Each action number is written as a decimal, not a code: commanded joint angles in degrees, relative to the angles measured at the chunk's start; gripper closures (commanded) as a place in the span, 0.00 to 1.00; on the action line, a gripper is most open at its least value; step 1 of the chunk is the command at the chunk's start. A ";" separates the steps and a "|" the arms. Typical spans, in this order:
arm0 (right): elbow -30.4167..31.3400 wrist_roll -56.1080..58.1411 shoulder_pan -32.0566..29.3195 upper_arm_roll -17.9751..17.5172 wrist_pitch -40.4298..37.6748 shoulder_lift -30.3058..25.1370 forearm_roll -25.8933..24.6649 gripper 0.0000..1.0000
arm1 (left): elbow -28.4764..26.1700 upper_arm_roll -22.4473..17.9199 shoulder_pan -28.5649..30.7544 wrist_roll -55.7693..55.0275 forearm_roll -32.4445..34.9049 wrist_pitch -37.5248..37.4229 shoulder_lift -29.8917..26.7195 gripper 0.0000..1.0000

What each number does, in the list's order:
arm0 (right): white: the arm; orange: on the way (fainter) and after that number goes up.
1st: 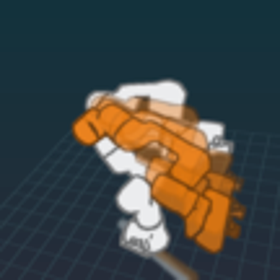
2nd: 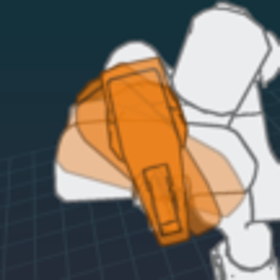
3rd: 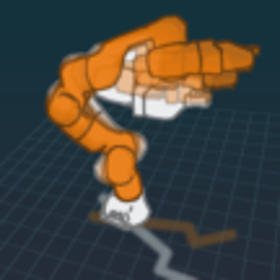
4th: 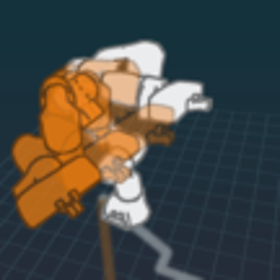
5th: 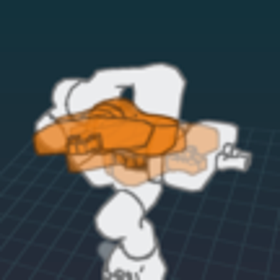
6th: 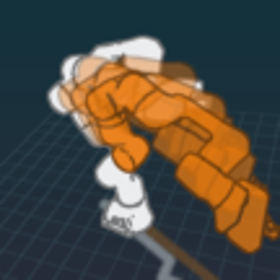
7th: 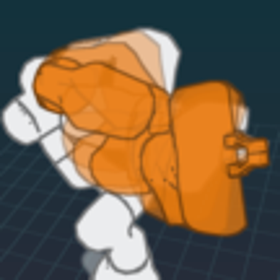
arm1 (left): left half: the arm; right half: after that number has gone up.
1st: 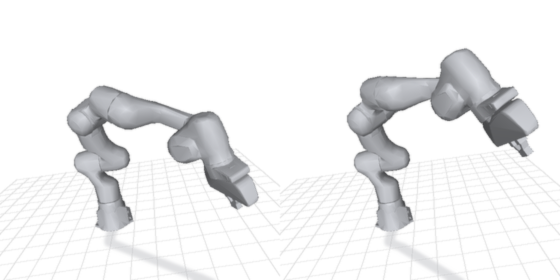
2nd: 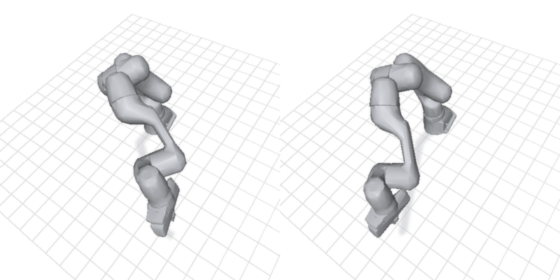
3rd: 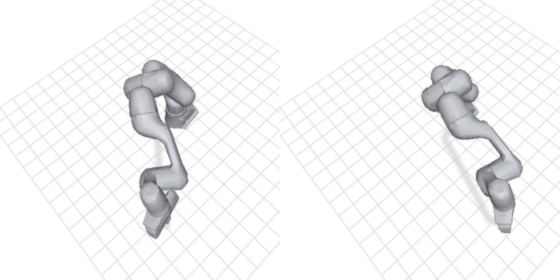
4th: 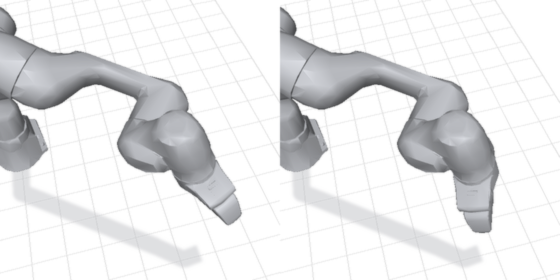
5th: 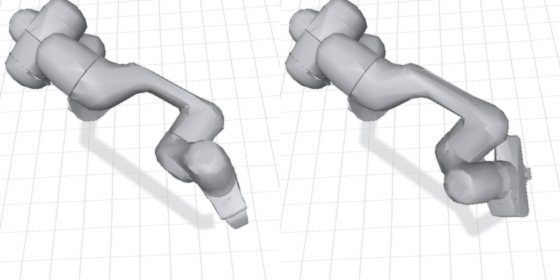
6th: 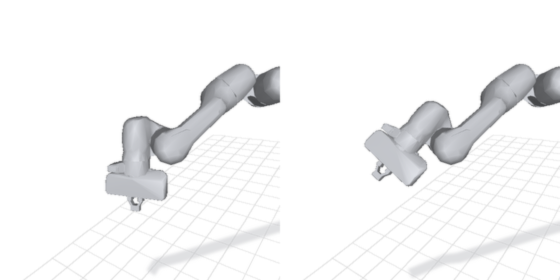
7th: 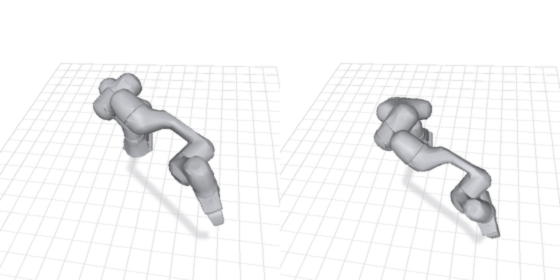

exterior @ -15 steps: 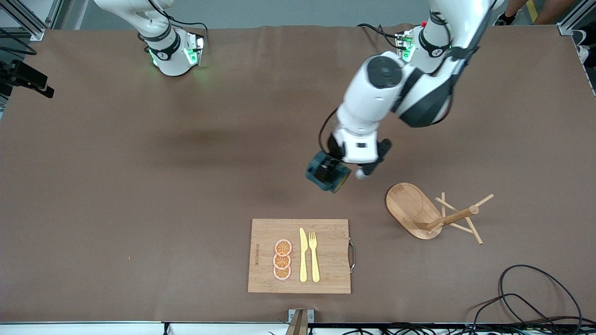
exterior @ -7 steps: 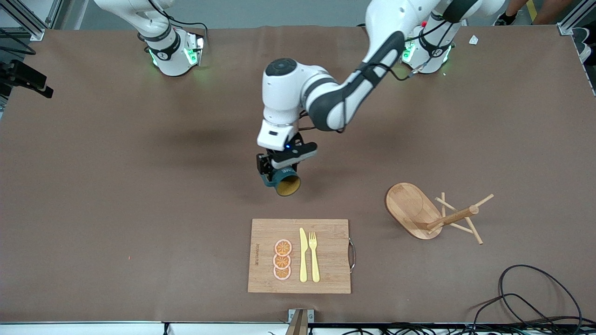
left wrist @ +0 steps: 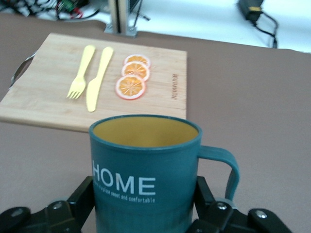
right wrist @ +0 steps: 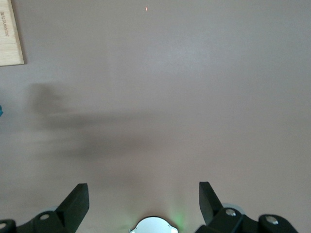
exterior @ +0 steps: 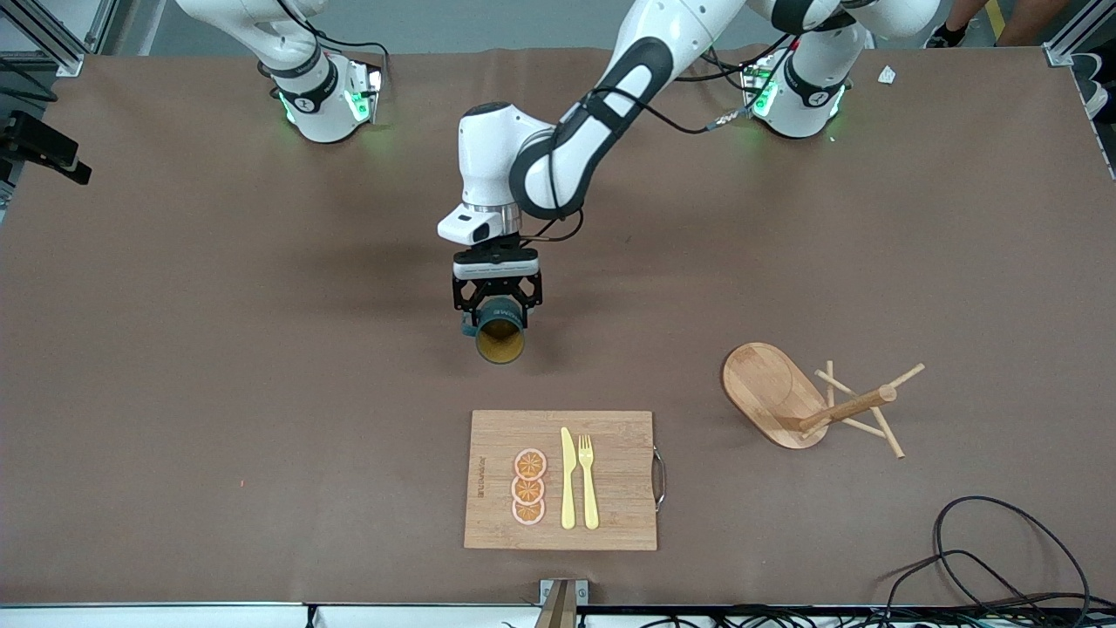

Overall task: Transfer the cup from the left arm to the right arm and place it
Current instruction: 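Lower the mug onto the table with the left gripper while the right gripper approaches, then open and raise the left gripper while the right gripper grasps the mug, then carry the mug away with the right gripper while the left gripper retracts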

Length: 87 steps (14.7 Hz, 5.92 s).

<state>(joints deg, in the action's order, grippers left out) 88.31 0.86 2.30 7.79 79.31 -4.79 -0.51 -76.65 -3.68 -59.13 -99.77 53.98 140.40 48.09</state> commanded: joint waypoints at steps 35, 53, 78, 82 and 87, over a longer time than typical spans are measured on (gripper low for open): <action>9.16 -64.31 18.78 -0.49 28.44 23.86 6.40 0.00 | -12.55 7.98 -8.19 -45.69 28.94 -10.74 2.11 0.00; 16.43 -37.07 32.14 -0.58 48.53 29.14 6.31 0.00 | -13.97 9.56 5.68 15.26 -23.64 -40.73 -26.29 0.01; 31.22 -24.68 35.31 -0.49 63.77 25.88 6.14 0.43 | -6.85 8.77 55.69 82.25 -52.57 -47.39 -42.90 0.00; 30.96 -23.72 34.00 -0.32 61.41 25.36 6.14 1.00 | -7.29 7.82 60.35 92.98 -56.60 -54.16 -46.33 0.00; 31.22 -11.61 24.44 -0.32 53.07 18.78 6.14 1.00 | -9.30 6.75 60.89 95.99 -57.06 -56.99 -48.61 0.00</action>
<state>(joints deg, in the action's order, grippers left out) 117.53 -17.08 32.08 8.14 136.32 19.28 5.27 -83.27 3.08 1.75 -4.74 -2.15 83.64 2.01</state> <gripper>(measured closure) 0.960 0.000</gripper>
